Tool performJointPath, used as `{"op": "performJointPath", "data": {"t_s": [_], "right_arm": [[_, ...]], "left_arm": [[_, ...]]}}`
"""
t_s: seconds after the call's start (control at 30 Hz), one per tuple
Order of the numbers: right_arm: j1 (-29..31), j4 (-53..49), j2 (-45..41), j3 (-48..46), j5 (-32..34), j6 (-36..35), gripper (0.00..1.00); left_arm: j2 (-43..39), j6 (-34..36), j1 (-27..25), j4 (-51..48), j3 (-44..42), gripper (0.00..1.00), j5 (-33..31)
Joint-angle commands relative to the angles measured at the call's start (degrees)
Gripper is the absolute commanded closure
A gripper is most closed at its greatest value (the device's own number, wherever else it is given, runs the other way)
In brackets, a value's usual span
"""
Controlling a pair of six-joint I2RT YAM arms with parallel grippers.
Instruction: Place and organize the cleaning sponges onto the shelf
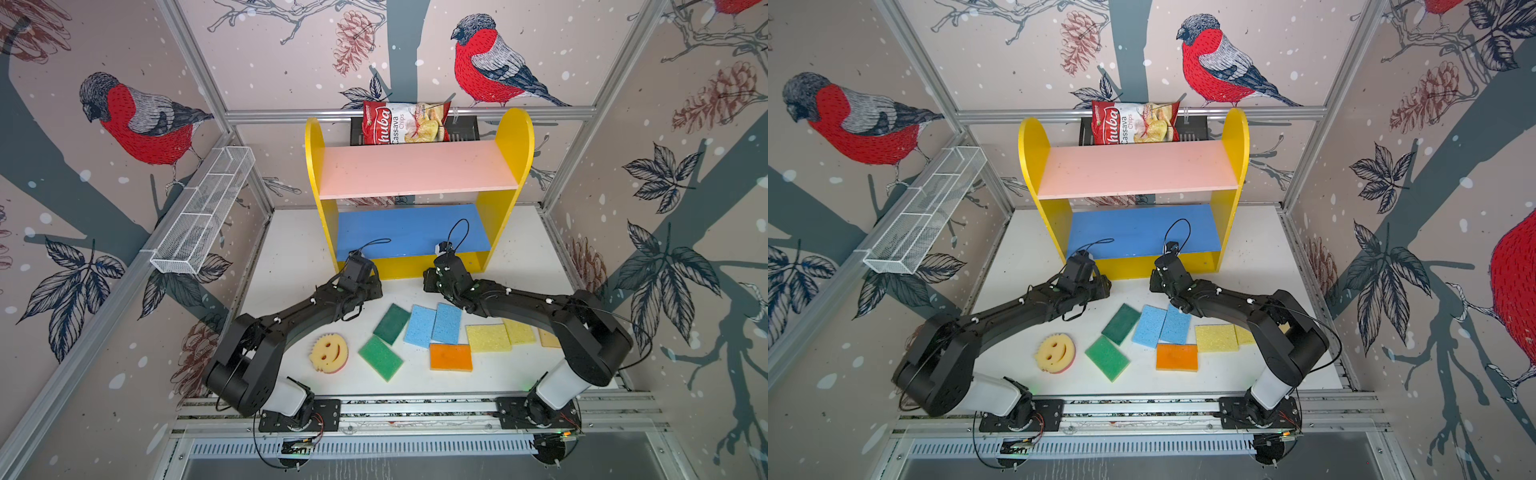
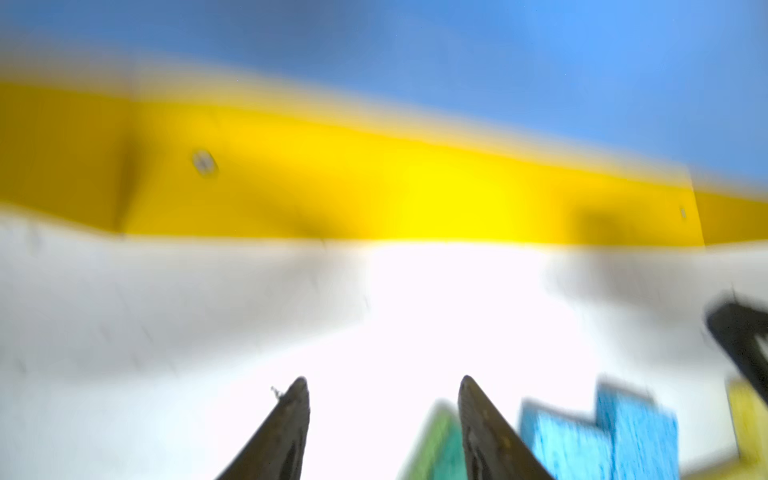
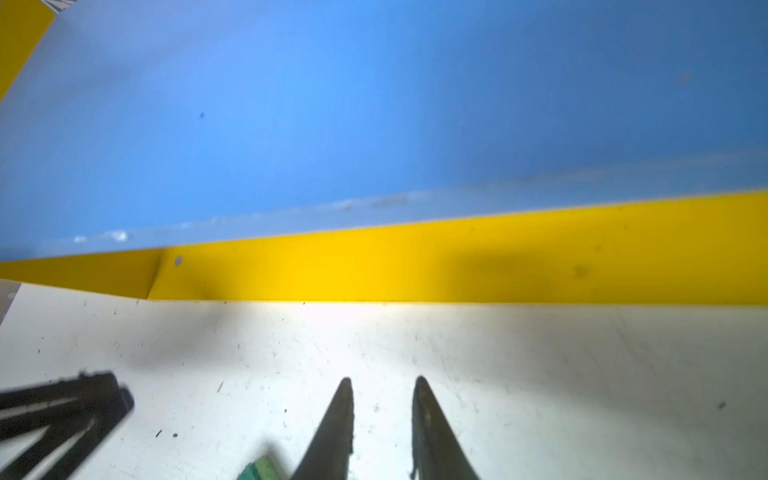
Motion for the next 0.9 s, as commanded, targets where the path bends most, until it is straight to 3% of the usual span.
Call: {"op": "performJointPath", "data": {"t_s": [0.0, 0.23, 0.57, 0.77, 0.87], "right_arm": [[2.00, -1.18, -0.52, -0.77, 2.76, 3.28, 0.70], [6.77, -2.03, -0.82, -1.63, 2.77, 6.52, 0.70], [6.84, -2.19, 0.47, -1.68, 0.57, 4.56, 0.70], [6.79, -0.76, 1.76, -1.27, -0.89, 5.15, 0.71], [6.90, -0.24, 2.71, -1.24, -3.14, 5.09, 0.76]], "left_arm": [[-1.53, -2.37, -3.05, 2.51, -3.47, 0.41, 1.59], [-0.02, -5.72, -4.33, 6.20, -8.46, 0.39, 4.58], [0.02, -7.02, -4.51, 9.06, -9.95, 0.37, 7.48], [2.45, -8.37, -4.89, 11.62, -11.34, 0.40, 8.66], [3.46, -8.62, -5.03, 12.09, -10.94, 0.44, 9.20]]}}
